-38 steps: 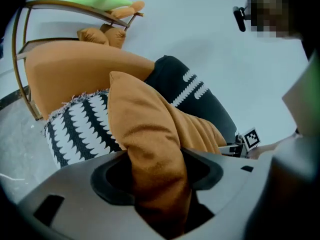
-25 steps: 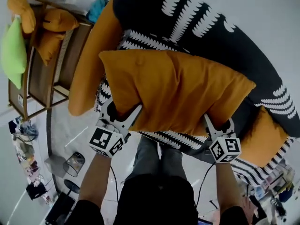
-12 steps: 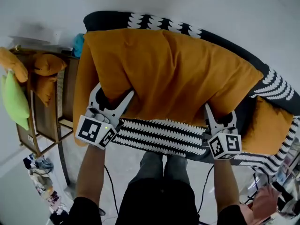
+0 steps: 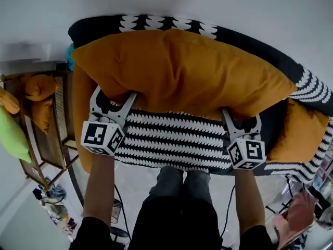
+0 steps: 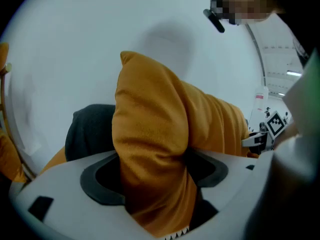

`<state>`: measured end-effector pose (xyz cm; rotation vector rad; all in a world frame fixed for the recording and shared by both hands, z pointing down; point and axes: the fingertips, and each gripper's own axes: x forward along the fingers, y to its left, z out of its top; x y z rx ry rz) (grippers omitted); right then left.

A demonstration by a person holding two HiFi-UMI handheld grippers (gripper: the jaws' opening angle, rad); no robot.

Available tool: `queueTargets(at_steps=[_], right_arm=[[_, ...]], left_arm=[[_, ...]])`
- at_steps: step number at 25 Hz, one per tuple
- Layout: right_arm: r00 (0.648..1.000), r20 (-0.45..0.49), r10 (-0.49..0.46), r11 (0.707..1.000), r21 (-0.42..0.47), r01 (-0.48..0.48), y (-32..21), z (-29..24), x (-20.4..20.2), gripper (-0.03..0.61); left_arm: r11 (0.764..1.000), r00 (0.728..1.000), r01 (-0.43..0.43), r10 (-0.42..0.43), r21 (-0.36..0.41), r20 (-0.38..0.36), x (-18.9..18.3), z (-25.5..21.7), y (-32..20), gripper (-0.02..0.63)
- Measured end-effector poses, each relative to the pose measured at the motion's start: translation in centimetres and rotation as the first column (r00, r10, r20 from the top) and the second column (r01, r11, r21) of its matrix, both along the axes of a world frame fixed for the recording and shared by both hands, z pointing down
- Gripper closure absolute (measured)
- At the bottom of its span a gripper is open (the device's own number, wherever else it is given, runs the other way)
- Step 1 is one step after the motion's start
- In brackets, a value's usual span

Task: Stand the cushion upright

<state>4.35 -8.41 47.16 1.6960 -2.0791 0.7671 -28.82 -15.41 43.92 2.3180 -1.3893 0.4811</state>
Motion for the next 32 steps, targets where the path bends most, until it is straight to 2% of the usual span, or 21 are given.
queueTargets(at_steps=[3, 9, 11, 15, 19, 21, 25, 28, 32], right_arm=[[0.999, -0.051, 0.002, 0.998, -0.056, -0.005, 0.3, 2.1, -0.1, 0.155], [0.997, -0.063, 0.033, 0.997, -0.073, -0.038, 1.0, 1.9, 0.5, 0.141], [0.997, -0.061, 0.046, 0.995, -0.082, -0.051, 1.4, 1.8, 0.7, 0.134], [0.99, -0.082, 0.117, 0.989, -0.076, -0.124, 3.5, 0.5, 1.7, 0.132], [0.985, -0.115, 0.132, 0.991, 0.039, -0.128, 5.2, -4.7, 1.2, 0.135], [0.988, -0.1, 0.119, 0.991, 0.078, -0.111, 6.8, -8.5, 0.1, 0.164], [0.995, -0.057, 0.085, 0.981, 0.177, -0.074, 9.3, -16.5, -2.7, 0.31], [0.999, -0.019, 0.046, 0.967, 0.252, -0.04, 11.0, -21.9, -4.6, 0.353], [1.0, 0.006, 0.009, 0.936, 0.351, -0.011, 13.1, -27.2, -5.7, 0.416]], left_arm=[[0.994, 0.997, 0.079, -0.078, -0.077, 0.027, -1.5, 2.9, 0.3, 0.222], [0.984, 0.98, 0.18, -0.178, -0.012, 0.091, -3.1, 2.0, 1.2, 0.219], [0.98, 0.977, 0.198, -0.197, -0.008, 0.08, -3.3, 1.5, 2.1, 0.219], [0.98, 0.98, 0.196, -0.195, -0.028, 0.031, -2.6, 0.2, 5.1, 0.219], [0.992, 0.991, 0.13, -0.13, 0.002, -0.011, -0.6, -4.0, 7.1, 0.219], [0.996, 0.995, 0.091, -0.09, 0.019, -0.035, 0.6, -7.5, 8.7, 0.228], [0.997, 0.998, 0.014, -0.01, 0.077, -0.056, 2.8, -15.0, 11.8, 0.286], [0.991, 0.998, -0.028, 0.036, 0.129, -0.061, 4.0, -20.0, 14.1, 0.334], [0.978, 0.995, -0.045, 0.062, 0.203, -0.079, 5.2, -25.3, 16.7, 0.406]])
